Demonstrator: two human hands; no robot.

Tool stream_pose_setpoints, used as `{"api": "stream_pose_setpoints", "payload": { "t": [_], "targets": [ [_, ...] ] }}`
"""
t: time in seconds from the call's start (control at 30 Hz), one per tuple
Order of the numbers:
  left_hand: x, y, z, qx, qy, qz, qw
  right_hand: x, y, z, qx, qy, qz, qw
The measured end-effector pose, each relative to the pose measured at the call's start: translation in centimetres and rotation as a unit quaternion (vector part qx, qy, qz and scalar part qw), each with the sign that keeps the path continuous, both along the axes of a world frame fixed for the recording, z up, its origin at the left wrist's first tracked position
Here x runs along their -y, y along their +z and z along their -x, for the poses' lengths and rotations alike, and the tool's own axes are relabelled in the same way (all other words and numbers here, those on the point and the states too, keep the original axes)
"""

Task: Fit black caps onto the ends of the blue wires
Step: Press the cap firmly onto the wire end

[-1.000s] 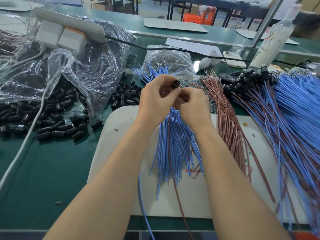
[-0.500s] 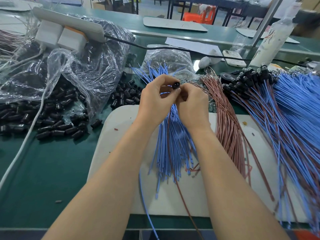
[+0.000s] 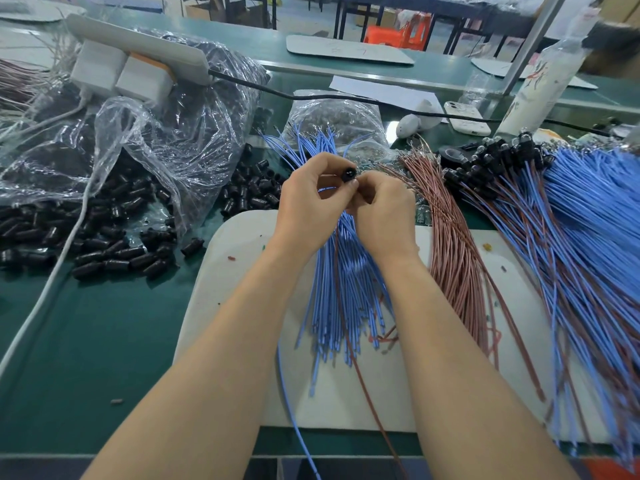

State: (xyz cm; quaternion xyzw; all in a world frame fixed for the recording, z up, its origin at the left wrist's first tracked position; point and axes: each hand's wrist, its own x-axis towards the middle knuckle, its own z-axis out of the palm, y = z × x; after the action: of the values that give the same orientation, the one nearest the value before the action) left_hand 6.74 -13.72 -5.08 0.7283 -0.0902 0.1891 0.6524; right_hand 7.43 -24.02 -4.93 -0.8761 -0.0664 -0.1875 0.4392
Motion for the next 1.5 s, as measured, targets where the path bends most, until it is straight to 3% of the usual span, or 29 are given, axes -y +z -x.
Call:
{"api": "stream_pose_setpoints", "payload": {
  "t": [1.23, 1.4, 1.5],
  "targets": [
    [0.5, 0.6, 0.8, 0.011, -0.005, -0.011, 1.000, 0.2, -0.8, -0.6, 0.010, -0.008, -0.047, 0.999],
    [-0.1, 0.4, 0.4, 0.005, 0.010, -0.018, 1.000, 0.2, -0.2, -0.6, -0.055, 0.037, 0.024, 0.998],
    [-0.4, 0.4, 0.0, 0.006, 0.026, -0.010, 1.000, 1.7, 0.9, -0.9, -0.067, -0.003, -0.046, 0.997]
  ]
}}
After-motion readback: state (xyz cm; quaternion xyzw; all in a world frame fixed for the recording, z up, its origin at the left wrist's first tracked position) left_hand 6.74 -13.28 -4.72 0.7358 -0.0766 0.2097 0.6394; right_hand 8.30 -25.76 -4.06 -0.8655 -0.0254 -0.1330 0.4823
